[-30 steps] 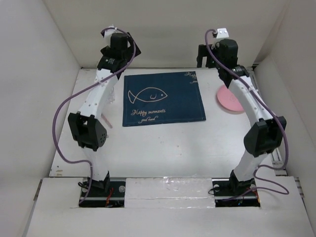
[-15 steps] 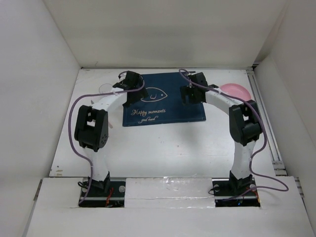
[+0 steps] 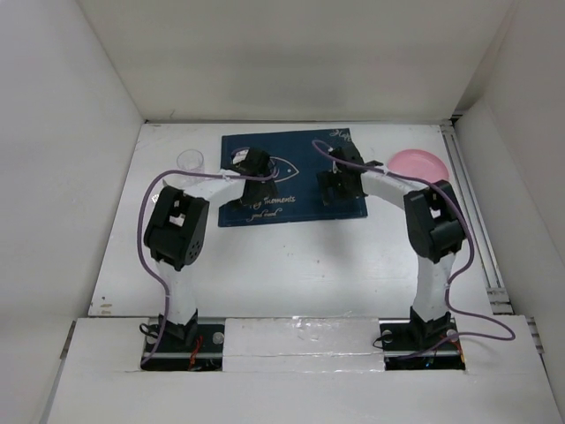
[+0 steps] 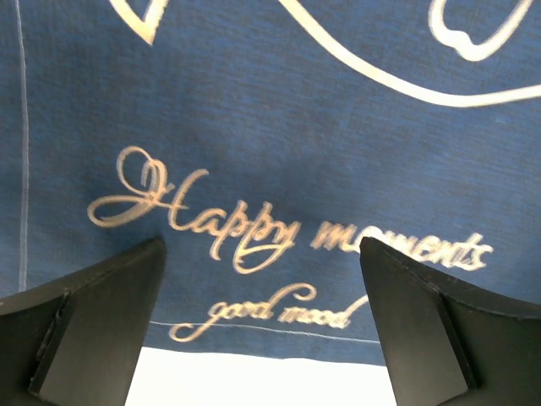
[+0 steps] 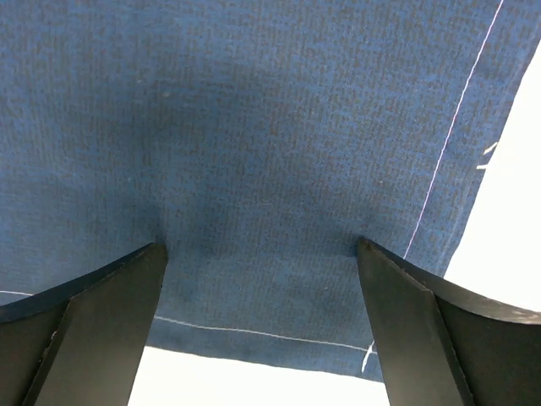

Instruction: Set the dinner table for one person

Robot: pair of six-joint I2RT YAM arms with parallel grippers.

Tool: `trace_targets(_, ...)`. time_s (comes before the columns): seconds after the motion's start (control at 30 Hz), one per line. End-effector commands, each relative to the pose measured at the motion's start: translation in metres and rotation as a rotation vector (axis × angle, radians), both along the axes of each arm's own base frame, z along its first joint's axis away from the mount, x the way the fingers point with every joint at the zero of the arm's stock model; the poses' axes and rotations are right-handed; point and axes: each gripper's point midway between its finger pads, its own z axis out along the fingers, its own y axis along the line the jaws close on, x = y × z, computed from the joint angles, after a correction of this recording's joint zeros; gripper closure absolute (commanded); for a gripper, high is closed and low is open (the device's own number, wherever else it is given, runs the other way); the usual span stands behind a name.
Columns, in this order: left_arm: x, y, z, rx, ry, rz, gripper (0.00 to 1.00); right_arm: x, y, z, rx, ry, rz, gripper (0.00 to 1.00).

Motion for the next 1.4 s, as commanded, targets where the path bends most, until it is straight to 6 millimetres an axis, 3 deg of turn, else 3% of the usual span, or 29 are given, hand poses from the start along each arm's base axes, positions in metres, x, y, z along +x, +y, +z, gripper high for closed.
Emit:
trace_targets(0.0, -0.043, 0.022, -0.033, 0.044, 0.122, 0.026, 0.00, -0.047, 0.007, -0.037, 0.022, 0.134, 0.048, 0.01)
trace_targets(0.13, -0.074, 0.026, -0.038, 0.047, 0.137, 0.009, 0.00, -0.088, 0.027, -0.051, 0.054, 0.177, 0.098, 0.05)
trace_targets(0.2, -0.092, 0.016, -0.034, 0.045, 0.134, -0.029, 0.00, -0.100, 0.041, -0.042, 0.058, 0.132, 0.118, 0.05)
trace_targets(0.23, -0.098, 0.014, -0.033, 0.045, 0.132, -0.043, 0.00, -0.117, 0.037, -0.049, 0.046, 0.152, 0.106, 0.05)
trace_targets(0.3, -0.111, 0.001, -0.029, 0.020, 0.125, -0.070, 0.00, -0.127, 0.037, -0.047, 0.040, 0.141, 0.095, 0.05)
trace_targets(0.43, -0.133, -0.015, -0.023, 0.022, 0.124, -0.117, 0.00, -0.156, 0.036, -0.027, 0.029, 0.098, 0.101, 0.05)
trace_targets(0.57, -0.150, -0.027, -0.010, 0.036, 0.097, -0.147, 0.00, -0.171, 0.023, -0.007, 0.021, 0.059, 0.045, 0.05)
trace_targets(0.7, -0.158, -0.018, -0.006, 0.038, 0.092, -0.134, 0.00, -0.174, 0.009, 0.010, 0.004, 0.012, 0.014, 0.05)
trace_targets(0.9, -0.159, -0.005, -0.002, 0.083, 0.083, -0.097, 0.00, -0.166, -0.026, 0.010, -0.033, 0.005, -0.078, 0.04)
trace_targets(1.17, -0.152, -0.009, 0.007, 0.083, 0.061, -0.101, 0.00, -0.163, -0.026, 0.015, -0.009, -0.005, -0.052, 0.04)
trace_targets(1.37, -0.144, -0.026, 0.026, 0.009, 0.028, -0.125, 0.00, -0.150, -0.022, 0.029, 0.014, -0.029, -0.043, 0.04)
